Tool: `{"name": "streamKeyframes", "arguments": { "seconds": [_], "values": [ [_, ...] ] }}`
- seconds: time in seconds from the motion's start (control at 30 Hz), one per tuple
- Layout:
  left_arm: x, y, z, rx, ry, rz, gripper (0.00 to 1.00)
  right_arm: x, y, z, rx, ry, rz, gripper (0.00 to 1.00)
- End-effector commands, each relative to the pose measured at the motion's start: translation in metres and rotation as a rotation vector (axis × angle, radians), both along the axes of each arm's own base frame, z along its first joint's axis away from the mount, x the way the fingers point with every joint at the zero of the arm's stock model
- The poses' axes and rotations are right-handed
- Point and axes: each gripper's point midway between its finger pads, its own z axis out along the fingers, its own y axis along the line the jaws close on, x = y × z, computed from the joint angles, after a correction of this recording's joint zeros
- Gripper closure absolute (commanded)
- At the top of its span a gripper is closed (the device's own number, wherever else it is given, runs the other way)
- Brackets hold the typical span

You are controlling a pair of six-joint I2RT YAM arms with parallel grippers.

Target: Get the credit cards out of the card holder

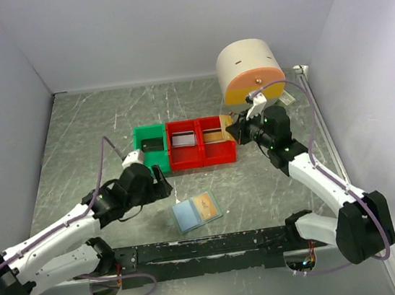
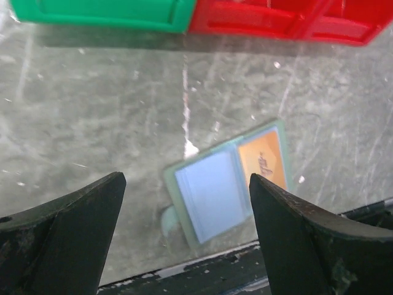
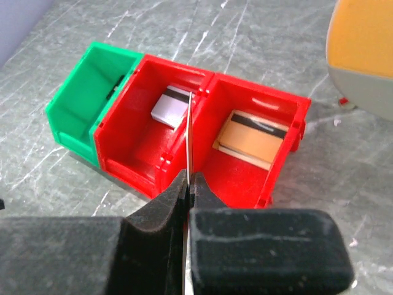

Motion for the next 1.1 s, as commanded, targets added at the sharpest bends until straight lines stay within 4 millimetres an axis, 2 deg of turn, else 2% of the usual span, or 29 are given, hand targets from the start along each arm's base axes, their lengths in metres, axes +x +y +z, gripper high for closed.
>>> {"name": "streamKeyframes", "arguments": {
  "seconds": [0.0, 0.07, 0.2, 0.27, 0.47, 0.57, 0.73, 0.93, 1.07],
  "values": [
    [0.0, 0.013, -0.01, 0.046, 0.033, -0.173, 0.06, 0.01, 0.012, 0.033, -0.006, -0.071, 0.097, 1.0],
    [-0.001, 0.016, -0.024, 0.027, 0.034, -0.184, 0.06, 0.012, 0.016, 0.035, 0.002, -0.072, 0.117, 1.0],
    [-0.01, 0.003, -0.037, -0.09, 0.009, -0.241, 0.06, 0.016, 0.02, 0.029, -0.015, -0.086, 0.143, 1.0],
    [-0.012, 0.009, -0.047, -0.096, 0.006, -0.213, 0.05, 0.02, 0.019, 0.024, -0.059, -0.099, 0.155, 1.0],
    [0.001, 0.018, -0.048, -0.032, -0.026, -0.18, 0.04, 0.033, 0.006, -0.006, -0.265, -0.136, 0.154, 1.0],
    [-0.001, 0.037, -0.058, 0.036, 0.041, -0.072, 0.05, 0.032, 0.005, -0.015, -0.336, -0.154, 0.196, 1.0],
    [-0.018, 0.05, -0.055, -0.035, 0.05, 0.027, 0.07, 0.032, 0.005, -0.025, -0.352, -0.145, 0.203, 1.0],
    [-0.036, 0.048, -0.029, -0.109, 0.0, 0.052, 0.07, 0.033, 0.013, -0.035, -0.387, -0.127, 0.244, 1.0],
    [-0.058, 0.057, -0.038, -0.023, 0.03, 0.07, 0.08, 0.032, 0.019, -0.037, -0.376, -0.117, 0.255, 1.0]
  ]
}}
